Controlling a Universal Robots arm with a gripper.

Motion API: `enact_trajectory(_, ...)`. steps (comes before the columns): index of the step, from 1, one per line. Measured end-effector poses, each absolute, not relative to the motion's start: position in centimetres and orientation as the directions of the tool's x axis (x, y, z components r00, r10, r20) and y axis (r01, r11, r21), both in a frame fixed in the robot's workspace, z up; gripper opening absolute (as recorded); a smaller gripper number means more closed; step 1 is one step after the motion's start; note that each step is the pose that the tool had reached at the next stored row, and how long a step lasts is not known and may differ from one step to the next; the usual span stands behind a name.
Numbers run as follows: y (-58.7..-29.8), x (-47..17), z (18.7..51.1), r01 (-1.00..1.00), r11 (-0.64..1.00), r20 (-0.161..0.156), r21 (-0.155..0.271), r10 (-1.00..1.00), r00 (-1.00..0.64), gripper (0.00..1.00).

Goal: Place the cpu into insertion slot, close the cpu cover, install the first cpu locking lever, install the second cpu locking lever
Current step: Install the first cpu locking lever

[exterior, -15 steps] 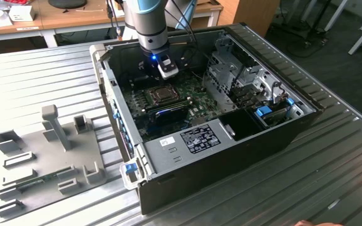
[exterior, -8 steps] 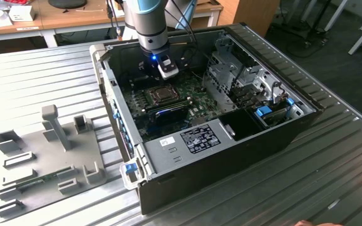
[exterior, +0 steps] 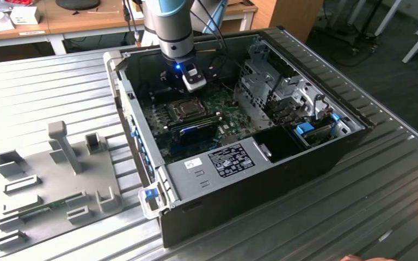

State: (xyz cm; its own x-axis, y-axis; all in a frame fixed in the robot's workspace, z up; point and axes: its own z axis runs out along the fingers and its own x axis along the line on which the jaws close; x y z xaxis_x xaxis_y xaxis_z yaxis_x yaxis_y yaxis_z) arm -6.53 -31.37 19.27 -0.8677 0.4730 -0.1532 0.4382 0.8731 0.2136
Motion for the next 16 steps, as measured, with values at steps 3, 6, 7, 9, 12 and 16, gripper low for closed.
enact_trajectory(3, -31.37, -6.54, 19.23, 0.438, 0.873, -0.154, 0.214, 0.473, -0.867, 0.11)
enact_trajectory(6, -31.37, -6.54, 19.16, 0.438, 0.873, -0.155, 0.214, 0.473, -0.867, 0.11)
enact_trajectory(7, -31.37, -6.54, 19.14, 0.438, 0.873, -0.155, 0.214, 0.473, -0.867, 0.11)
enact_trajectory(9, -31.37, -6.53, 19.12, 0.438, 0.873, -0.155, 0.214, 0.473, -0.867, 0.11)
enact_trajectory(12, -31.37, -6.53, 19.11, 0.438, 0.873, -0.155, 0.215, 0.473, -0.867, 0.11)
enact_trajectory(16, -31.37, -6.51, 19.11, 0.438, 0.873, -0.155, 0.215, 0.473, -0.867, 0.11)
